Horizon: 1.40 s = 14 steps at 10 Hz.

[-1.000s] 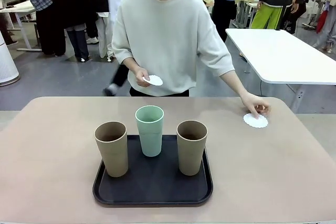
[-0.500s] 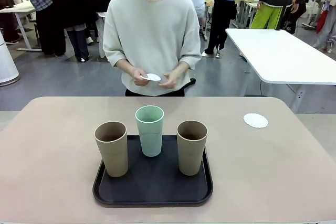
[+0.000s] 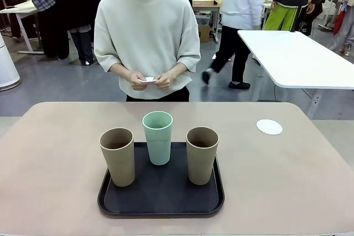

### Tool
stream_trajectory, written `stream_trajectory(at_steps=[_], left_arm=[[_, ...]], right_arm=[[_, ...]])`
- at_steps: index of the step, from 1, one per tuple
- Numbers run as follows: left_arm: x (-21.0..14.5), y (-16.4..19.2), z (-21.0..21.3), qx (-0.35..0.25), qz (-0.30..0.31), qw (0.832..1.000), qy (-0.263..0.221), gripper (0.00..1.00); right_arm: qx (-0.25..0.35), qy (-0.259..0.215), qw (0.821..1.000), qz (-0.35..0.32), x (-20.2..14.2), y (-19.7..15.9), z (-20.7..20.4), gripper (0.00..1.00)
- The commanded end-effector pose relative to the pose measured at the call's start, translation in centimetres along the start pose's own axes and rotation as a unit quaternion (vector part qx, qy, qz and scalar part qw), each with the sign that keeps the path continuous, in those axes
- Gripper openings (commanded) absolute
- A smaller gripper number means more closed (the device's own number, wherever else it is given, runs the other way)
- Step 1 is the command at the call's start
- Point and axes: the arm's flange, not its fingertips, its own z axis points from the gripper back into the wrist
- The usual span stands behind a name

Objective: Place coasters on the table and set cups on them.
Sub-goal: Pick up one Reusable plastic cup and place it on a coaster set by the human.

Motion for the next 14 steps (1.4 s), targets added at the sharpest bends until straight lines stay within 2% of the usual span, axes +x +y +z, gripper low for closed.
stream_trajectory(at_steps=[1, 2, 3, 4, 6, 8, 9, 12, 14], left_arm=[[-0.1, 0.0, 0.1, -0.004, -0.001, 1.0, -0.001, 1.0], [-0.1, 0.0, 0.1, -0.004, -0.001, 1.0, -0.001, 1.0], [-0.1, 0.0, 0.1, -0.004, -0.001, 1.0, -0.001, 1.0], [-0.1, 0.0, 0.1, -0.004, -0.001, 1.0, -0.001, 1.0], [-0.1, 0.0, 0.1, -0.004, -0.001, 1.0, -0.001, 1.0], [-0.1, 0.0, 0.1, -0.004, -0.001, 1.0, -0.001, 1.0], [-0.1, 0.0, 0.1, -0.004, -0.001, 1.0, -0.001, 1.0], [-0.1, 0.0, 0.1, -0.004, -0.001, 1.0, -0.001, 1.0], [-0.1, 0.0, 0.1, -0.004, -0.001, 1.0, -0.001, 1.0]], right_arm=[[0.008, -0.002, 1.0, 0.004, 0.1, 0.0, -0.1, 1.0], [0.0, 0.0, 1.0, 0.0, 0.0, 0.0, 0.0, 1.0], [-0.033, 0.024, 0.998, 0.052, 1.3, 0.4, -0.6, 1.0], [-0.083, 0.033, 0.99, 0.107, 3.0, 1.3, -1.4, 1.0], [-0.143, 0.04, 0.972, 0.181, 5.9, 2.9, -4.5, 1.0], [-0.144, 0.04, 0.952, 0.266, 7.6, 4.0, -9.0, 1.0], [-0.128, 0.023, 0.947, 0.294, 8.4, 4.3, -11.3, 1.0], [-0.177, 0.025, 0.903, 0.39, 8.6, 5.1, -19.4, 1.0], [-0.228, 0.009, 0.874, 0.428, 8.0, 4.8, -23.1, 1.0]])
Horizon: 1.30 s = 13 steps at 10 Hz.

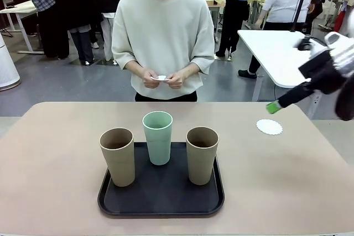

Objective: Place coasters on the table and set cups on them.
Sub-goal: Pick up one Reusable plastic cup and place it on a coaster set by the human.

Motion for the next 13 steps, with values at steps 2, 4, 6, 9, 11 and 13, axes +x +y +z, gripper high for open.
stream_trajectory(at_steps=[2, 4, 6, 9, 11, 13], left_arm=[[-0.1, 0.0, 0.1, -0.004, -0.002, 1.0, -0.002, 1.0], [-0.1, 0.0, 0.1, -0.004, -0.002, 1.0, -0.002, 1.0], [-0.1, 0.0, 0.1, -0.004, -0.002, 1.0, -0.002, 1.0], [-0.1, 0.0, 0.1, -0.004, -0.002, 1.0, -0.002, 1.0], [-0.1, 0.0, 0.1, -0.004, -0.002, 1.0, -0.002, 1.0], [-0.1, 0.0, 0.1, -0.004, -0.002, 1.0, -0.002, 1.0]], right_arm=[[-0.022, 0.009, 0.999, 0.041, -6.4, 4.2, -7.2, 1.0], [-0.02, 0.014, 0.999, 0.031, 1.3, 1.0, -4.3, 1.0], [-0.02, 0.014, 0.999, 0.031, 1.3, 1.0, -4.3, 1.0], [0.048, 0.028, 0.996, 0.07, 0.4, 0.6, -4.3, 1.0], [0.124, 0.06, 0.977, 0.165, -1.1, 1.3, -4.0, 1.0], [0.165, 0.076, 0.953, 0.243, -2.7, 1.6, -4.3, 1.0]])
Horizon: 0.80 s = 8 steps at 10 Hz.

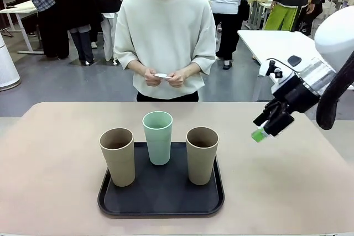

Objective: Place coasters on the table and set cups on them.
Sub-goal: Pick up one Reusable plastic cup and place it on a coaster set by the human.

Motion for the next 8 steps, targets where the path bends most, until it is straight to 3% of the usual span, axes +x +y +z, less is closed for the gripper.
stream_trajectory(at_steps=[1, 3, 5, 8], left_arm=[[-0.1, -0.1, 0.1, -0.004, -0.003, 1.0, -0.001, 1.0], [-0.1, -0.1, 0.1, -0.004, -0.003, 1.0, -0.001, 1.0], [-0.1, -0.1, 0.1, -0.004, -0.003, 1.0, -0.001, 1.0], [-0.1, -0.1, 0.1, -0.004, -0.003, 1.0, -0.001, 1.0]], right_arm=[[-0.013, -0.041, 0.995, 0.095, -1.9, -1.1, 0.0, 1.0], [-0.014, -0.115, 0.985, 0.127, -3.1, -1.9, -2.1, 1.0], [-0.014, -0.181, 0.978, 0.106, -4.0, -2.6, -3.7, 1.0], [0.02, -0.222, 0.971, 0.091, -5.5, -3.8, -6.0, 1.0]])
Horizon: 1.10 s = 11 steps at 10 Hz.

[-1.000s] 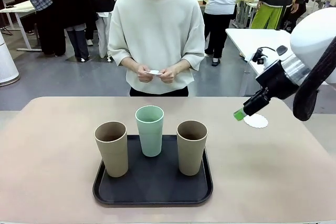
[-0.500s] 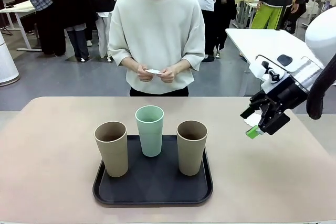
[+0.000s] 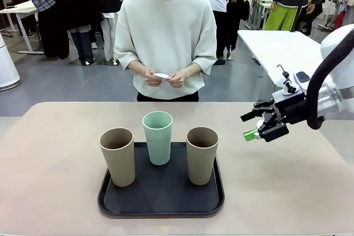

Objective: Place coasters on the table and set cups on them.
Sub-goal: Pick up one Reusable plastic cup and place it on a coaster set by the human.

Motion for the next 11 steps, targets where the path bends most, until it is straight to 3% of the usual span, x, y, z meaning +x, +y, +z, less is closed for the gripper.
stream_trajectory(at_steps=[1, 3, 4, 8, 11], left_arm=[[-0.1, -0.1, 0.1, -0.004, -0.003, 1.0, -0.001, 1.0], [-0.1, -0.1, 0.1, -0.004, -0.003, 1.0, -0.001, 1.0], [-0.1, -0.1, 0.1, -0.004, -0.003, 1.0, -0.001, 1.0], [-0.1, -0.1, 0.1, -0.004, -0.003, 1.0, -0.001, 1.0], [-0.1, -0.1, 0.1, -0.004, -0.003, 1.0, -0.001, 1.0]], right_arm=[[0.026, -0.019, 0.999, 0.002, -2.3, 1.3, -1.4, 1.0], [-0.01, 0.01, 1.0, 0.006, -2.0, 1.4, -1.2, 1.0], [0.026, -0.008, 1.0, -0.004, -1.8, 0.0, -1.2, 1.0], [0.025, 0.003, 1.0, -0.003, -2.0, 0.0, -1.2, 1.0], [0.067, -0.059, 0.995, 0.034, -3.7, -0.9, -2.5, 1.0]])
